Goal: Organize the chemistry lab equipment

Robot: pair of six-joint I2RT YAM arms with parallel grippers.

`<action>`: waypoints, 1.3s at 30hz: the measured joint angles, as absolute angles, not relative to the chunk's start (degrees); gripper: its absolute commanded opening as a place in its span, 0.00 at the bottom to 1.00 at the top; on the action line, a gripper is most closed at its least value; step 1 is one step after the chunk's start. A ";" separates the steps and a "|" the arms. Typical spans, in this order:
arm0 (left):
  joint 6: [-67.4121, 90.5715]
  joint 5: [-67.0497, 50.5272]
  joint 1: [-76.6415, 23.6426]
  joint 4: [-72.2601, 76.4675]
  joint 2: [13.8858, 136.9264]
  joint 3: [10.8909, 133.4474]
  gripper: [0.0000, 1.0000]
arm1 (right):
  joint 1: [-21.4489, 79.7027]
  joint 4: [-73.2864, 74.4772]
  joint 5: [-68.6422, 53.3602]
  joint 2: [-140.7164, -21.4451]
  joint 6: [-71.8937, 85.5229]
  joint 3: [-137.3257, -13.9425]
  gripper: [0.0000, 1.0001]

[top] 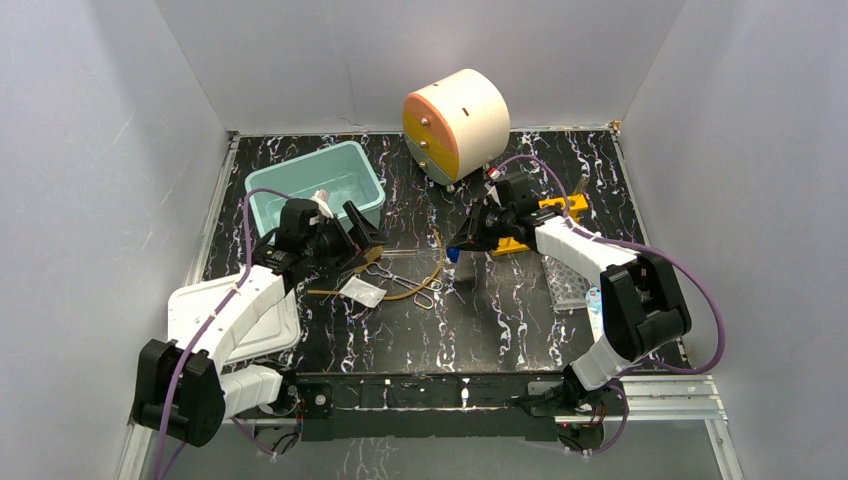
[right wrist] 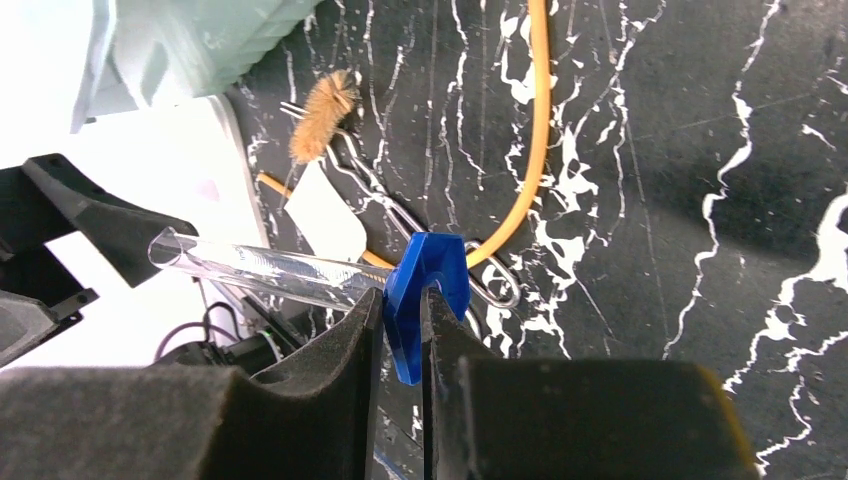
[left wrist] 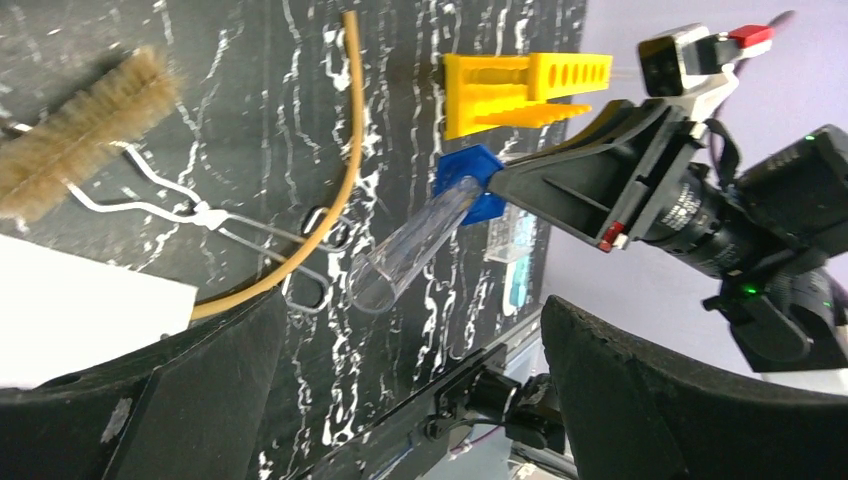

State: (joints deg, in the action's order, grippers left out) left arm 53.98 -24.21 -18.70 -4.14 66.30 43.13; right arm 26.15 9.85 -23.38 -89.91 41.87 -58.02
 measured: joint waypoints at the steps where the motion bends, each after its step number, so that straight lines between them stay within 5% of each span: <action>1: 54.65 -24.58 -18.74 -2.85 66.30 43.00 0.98 | 26.02 9.26 -23.81 -89.86 42.33 -58.02 0.07; 14: 63.92 -25.65 -20.49 10.98 69.60 39.97 0.88 | 25.61 4.12 -26.83 -89.84 53.91 -58.06 0.07; 29: 61.34 -7.62 -31.70 20.03 75.00 42.78 0.69 | 25.61 7.11 -24.34 -87.48 67.46 -58.81 0.06; 39: 60.51 -1.69 -34.61 23.18 78.32 44.99 0.39 | 25.56 7.05 -25.58 -86.85 73.03 -58.41 0.06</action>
State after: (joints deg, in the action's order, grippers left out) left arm 60.51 -1.69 -34.61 23.18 78.32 44.99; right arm 25.56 7.05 -25.58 -86.85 73.03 -58.41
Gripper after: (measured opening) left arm 0.454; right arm 0.238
